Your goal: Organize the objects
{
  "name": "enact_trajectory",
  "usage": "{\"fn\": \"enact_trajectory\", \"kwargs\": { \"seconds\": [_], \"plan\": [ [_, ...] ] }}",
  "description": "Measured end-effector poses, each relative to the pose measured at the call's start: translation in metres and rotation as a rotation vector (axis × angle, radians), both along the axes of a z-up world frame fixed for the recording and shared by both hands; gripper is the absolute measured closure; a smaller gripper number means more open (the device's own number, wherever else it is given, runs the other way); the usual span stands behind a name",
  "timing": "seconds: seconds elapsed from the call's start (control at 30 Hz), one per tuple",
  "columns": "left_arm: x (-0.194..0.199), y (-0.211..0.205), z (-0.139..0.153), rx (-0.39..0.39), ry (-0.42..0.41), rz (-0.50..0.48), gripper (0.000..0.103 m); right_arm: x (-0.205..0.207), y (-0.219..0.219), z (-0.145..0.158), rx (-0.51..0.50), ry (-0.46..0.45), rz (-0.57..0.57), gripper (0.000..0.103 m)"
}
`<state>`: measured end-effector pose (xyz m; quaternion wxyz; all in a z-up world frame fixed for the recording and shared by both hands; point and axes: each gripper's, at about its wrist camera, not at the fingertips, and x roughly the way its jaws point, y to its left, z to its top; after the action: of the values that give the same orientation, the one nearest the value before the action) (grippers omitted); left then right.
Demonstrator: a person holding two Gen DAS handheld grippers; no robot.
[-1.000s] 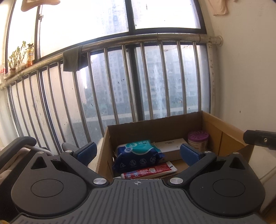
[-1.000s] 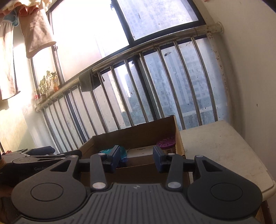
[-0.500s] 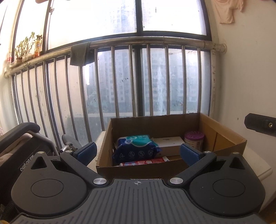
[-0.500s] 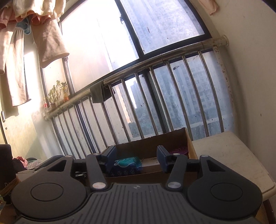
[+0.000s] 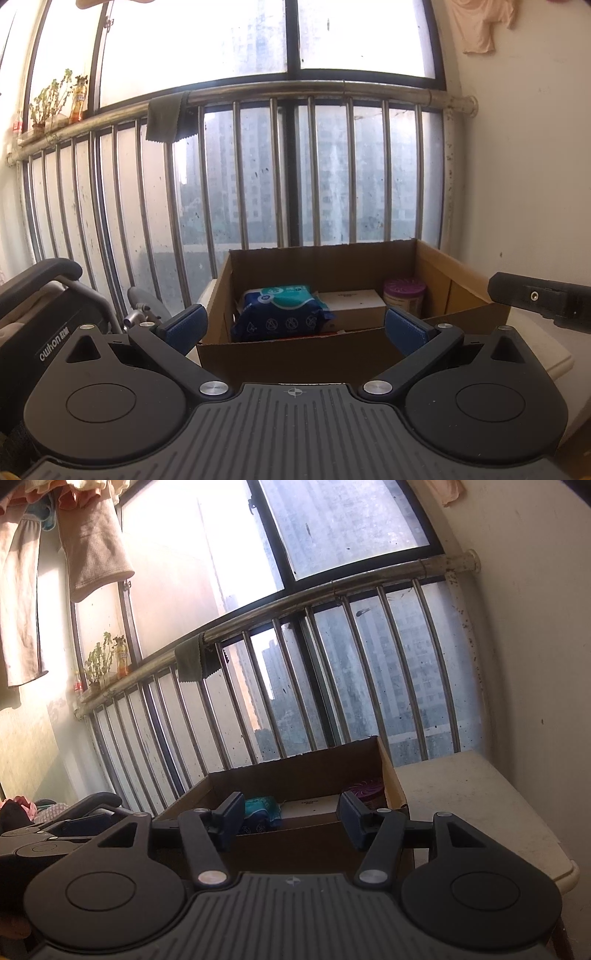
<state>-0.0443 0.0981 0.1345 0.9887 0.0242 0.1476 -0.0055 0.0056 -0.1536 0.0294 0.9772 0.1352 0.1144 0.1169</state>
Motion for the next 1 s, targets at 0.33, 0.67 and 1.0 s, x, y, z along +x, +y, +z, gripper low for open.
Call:
{"fn": "enact_trajectory", "kwargs": {
  "seconds": [0.33,0.67,1.0],
  "plan": [
    [-0.001,0.005,-0.004,-0.017,0.013,0.021,0.000,-0.007,0.002,-0.002,-0.053,0.007,-0.057,0.035],
    [0.000,0.006,-0.008,-0.015,0.026,0.024,0.000,-0.010,0.002,-0.002,-0.055,0.007,-0.060,0.033],
    [0.002,0.006,-0.009,-0.007,0.028,0.034,0.000,-0.011,0.003,0.000,-0.040,0.000,-0.042,0.033]
  ]
}}
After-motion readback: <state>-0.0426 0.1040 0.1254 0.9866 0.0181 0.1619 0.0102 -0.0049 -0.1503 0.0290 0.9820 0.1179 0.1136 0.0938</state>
